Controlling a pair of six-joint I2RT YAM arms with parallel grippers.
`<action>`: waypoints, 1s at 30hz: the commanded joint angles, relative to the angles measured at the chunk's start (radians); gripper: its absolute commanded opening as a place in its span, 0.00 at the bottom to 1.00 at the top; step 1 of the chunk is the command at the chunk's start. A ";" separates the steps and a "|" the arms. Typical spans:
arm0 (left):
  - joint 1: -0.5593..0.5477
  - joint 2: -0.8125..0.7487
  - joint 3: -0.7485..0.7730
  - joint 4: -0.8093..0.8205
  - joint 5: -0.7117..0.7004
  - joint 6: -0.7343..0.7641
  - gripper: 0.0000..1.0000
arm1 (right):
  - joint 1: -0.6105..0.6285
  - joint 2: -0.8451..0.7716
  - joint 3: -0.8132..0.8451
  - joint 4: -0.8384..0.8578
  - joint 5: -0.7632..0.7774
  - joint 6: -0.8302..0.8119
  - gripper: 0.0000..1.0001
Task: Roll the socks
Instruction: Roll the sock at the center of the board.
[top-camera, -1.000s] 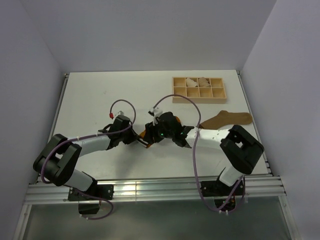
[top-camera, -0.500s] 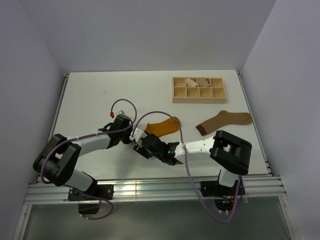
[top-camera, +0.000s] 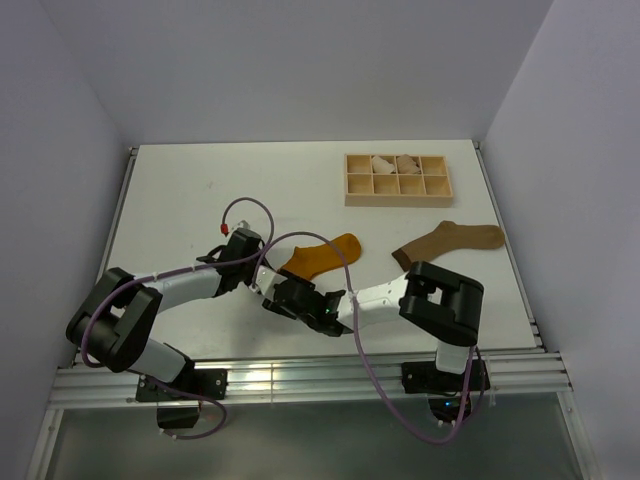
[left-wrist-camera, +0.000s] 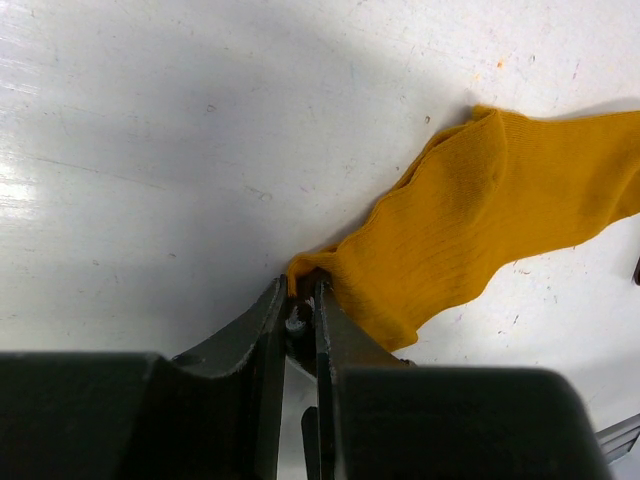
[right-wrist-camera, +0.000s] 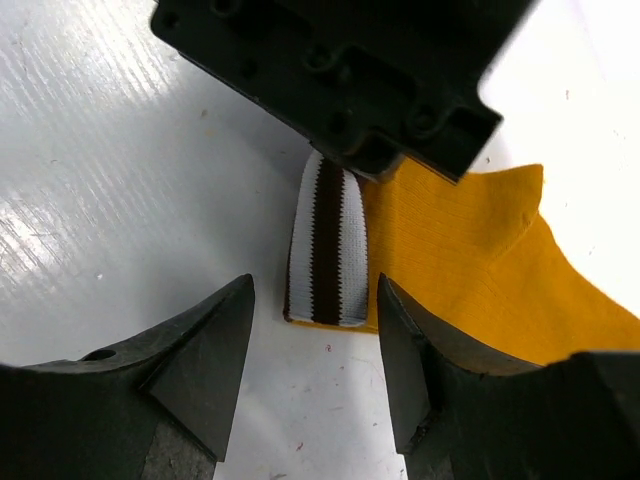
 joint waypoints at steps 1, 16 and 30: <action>-0.003 0.000 0.024 -0.031 0.002 0.034 0.00 | 0.010 0.024 0.052 0.044 0.037 -0.034 0.59; -0.003 -0.017 0.021 -0.032 -0.002 0.019 0.00 | 0.018 0.086 0.075 -0.059 0.066 -0.006 0.31; 0.001 -0.127 -0.020 -0.034 -0.088 -0.071 0.70 | -0.016 0.055 0.061 -0.145 -0.090 0.147 0.00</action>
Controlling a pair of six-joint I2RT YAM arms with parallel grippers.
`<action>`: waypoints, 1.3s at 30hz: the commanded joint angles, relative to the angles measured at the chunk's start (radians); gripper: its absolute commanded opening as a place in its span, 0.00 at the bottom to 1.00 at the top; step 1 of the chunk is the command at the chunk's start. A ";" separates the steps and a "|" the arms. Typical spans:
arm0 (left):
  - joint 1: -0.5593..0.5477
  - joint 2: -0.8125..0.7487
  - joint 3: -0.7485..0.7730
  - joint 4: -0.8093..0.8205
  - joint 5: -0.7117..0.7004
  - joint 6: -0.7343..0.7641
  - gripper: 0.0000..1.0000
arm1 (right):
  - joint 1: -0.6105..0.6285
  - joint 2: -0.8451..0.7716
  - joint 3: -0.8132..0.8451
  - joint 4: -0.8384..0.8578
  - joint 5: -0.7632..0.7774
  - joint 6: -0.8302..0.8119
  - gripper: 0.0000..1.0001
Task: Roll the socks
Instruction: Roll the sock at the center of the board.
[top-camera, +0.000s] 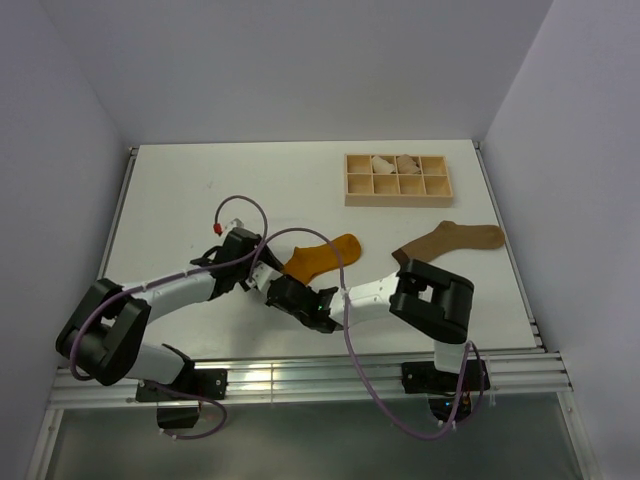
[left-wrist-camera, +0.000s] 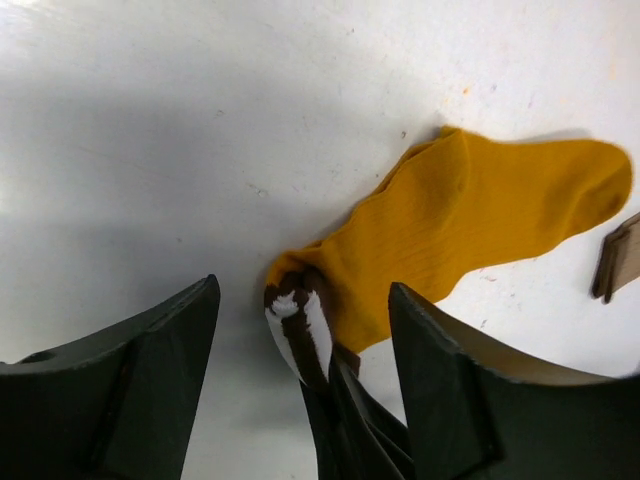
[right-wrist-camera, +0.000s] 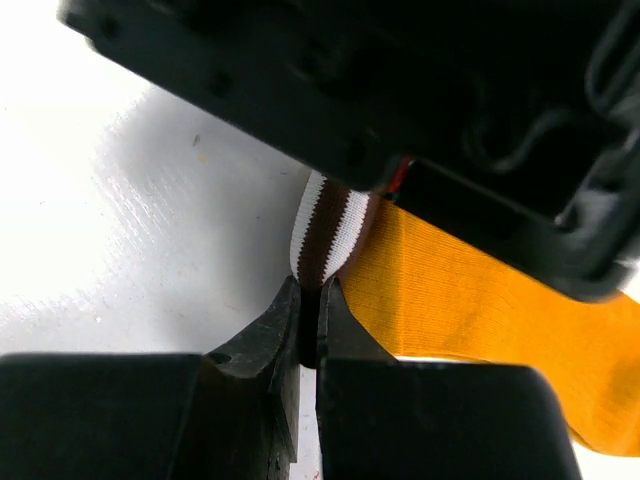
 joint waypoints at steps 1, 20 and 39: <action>0.004 -0.074 -0.015 -0.015 -0.066 -0.029 0.76 | -0.022 -0.017 -0.012 -0.091 -0.119 0.086 0.00; 0.085 -0.268 -0.161 0.134 0.032 -0.055 0.77 | -0.311 -0.089 0.002 -0.169 -0.648 0.380 0.00; -0.017 -0.140 -0.164 0.205 0.050 -0.090 0.72 | -0.511 -0.025 -0.215 0.328 -1.029 0.853 0.00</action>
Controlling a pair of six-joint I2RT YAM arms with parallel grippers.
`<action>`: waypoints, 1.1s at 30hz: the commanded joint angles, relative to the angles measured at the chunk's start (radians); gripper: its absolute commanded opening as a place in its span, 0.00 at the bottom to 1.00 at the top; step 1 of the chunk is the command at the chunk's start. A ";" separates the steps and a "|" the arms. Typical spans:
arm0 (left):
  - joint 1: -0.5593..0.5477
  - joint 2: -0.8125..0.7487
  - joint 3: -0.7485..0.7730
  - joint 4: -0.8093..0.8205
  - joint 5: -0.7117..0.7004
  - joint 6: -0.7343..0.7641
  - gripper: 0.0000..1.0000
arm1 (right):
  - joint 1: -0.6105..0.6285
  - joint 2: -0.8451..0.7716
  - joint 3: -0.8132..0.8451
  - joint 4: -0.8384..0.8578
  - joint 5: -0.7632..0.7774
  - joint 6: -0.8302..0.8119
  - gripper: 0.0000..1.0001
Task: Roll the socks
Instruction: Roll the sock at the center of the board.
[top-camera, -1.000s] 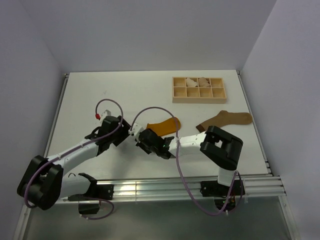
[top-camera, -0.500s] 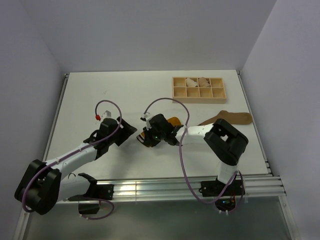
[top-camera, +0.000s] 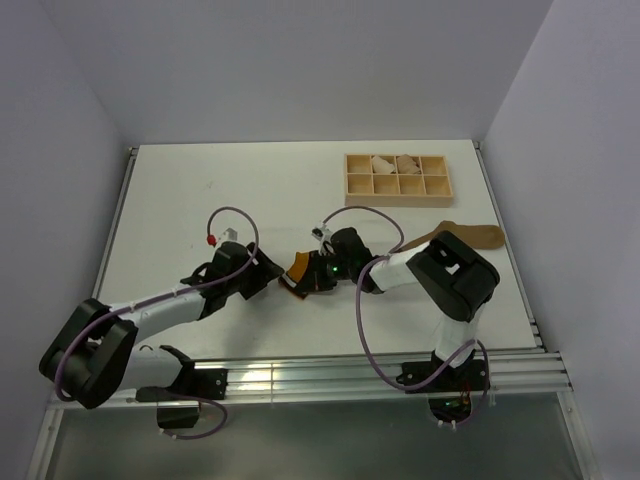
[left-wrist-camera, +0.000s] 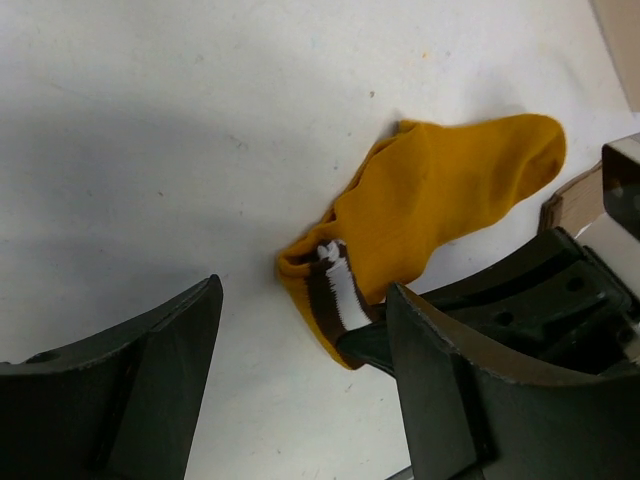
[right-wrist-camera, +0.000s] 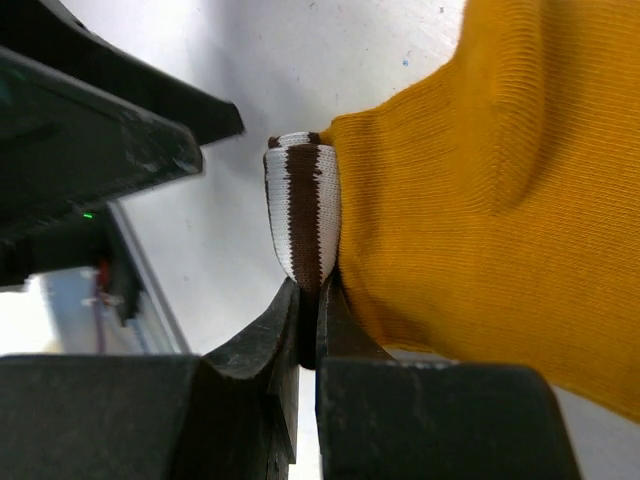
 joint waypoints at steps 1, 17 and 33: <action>-0.017 0.027 0.008 0.045 0.028 -0.015 0.72 | -0.028 0.040 -0.027 0.129 -0.080 0.116 0.00; -0.034 0.154 0.035 0.092 0.027 -0.025 0.64 | -0.062 0.118 -0.044 0.232 -0.154 0.220 0.00; -0.034 0.225 0.043 0.106 0.027 -0.028 0.38 | -0.081 0.138 -0.049 0.243 -0.162 0.236 0.00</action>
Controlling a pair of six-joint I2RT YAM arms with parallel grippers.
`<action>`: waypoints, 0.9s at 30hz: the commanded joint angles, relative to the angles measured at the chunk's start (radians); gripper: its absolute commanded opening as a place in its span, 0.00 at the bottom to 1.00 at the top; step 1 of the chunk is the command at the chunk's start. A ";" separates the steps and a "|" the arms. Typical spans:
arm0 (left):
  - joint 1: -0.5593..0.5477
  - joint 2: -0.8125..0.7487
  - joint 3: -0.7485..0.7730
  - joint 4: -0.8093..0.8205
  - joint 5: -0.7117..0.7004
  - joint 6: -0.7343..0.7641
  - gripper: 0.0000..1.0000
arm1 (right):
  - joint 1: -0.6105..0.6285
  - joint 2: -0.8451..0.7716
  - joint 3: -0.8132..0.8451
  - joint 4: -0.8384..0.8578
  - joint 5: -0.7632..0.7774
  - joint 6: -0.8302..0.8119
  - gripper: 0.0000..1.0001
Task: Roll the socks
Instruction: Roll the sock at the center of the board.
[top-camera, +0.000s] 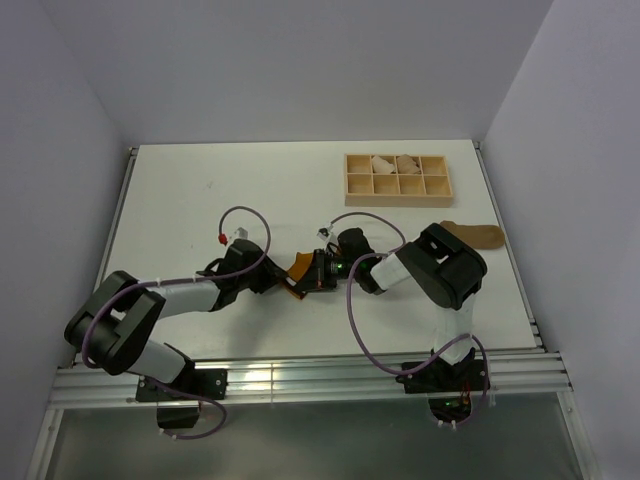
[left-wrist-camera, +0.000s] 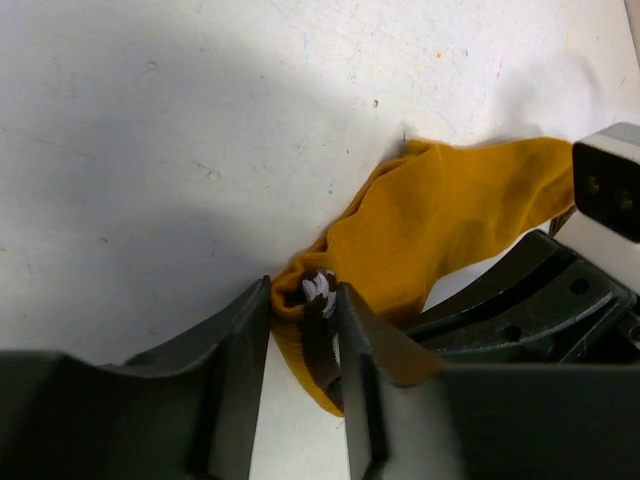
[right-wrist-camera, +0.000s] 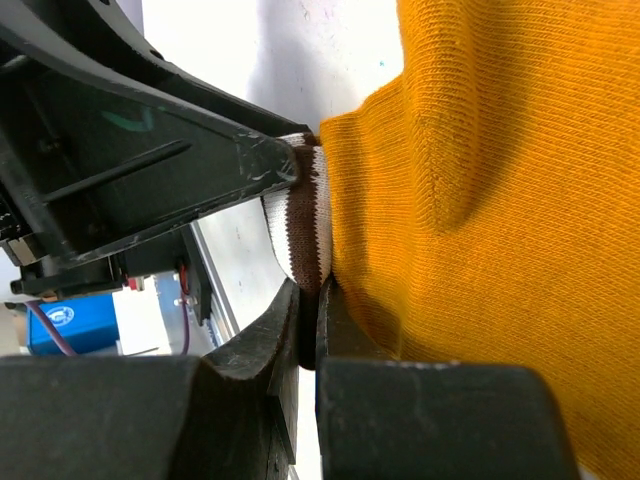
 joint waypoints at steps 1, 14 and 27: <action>-0.006 0.023 0.000 -0.018 0.003 0.010 0.35 | -0.009 0.017 -0.013 0.010 0.003 0.001 0.00; -0.005 0.020 0.050 -0.142 -0.042 0.037 0.00 | -0.004 -0.147 0.005 -0.204 0.100 -0.150 0.35; -0.006 0.001 0.113 -0.239 -0.060 0.078 0.00 | 0.287 -0.451 0.129 -0.597 0.769 -0.680 0.58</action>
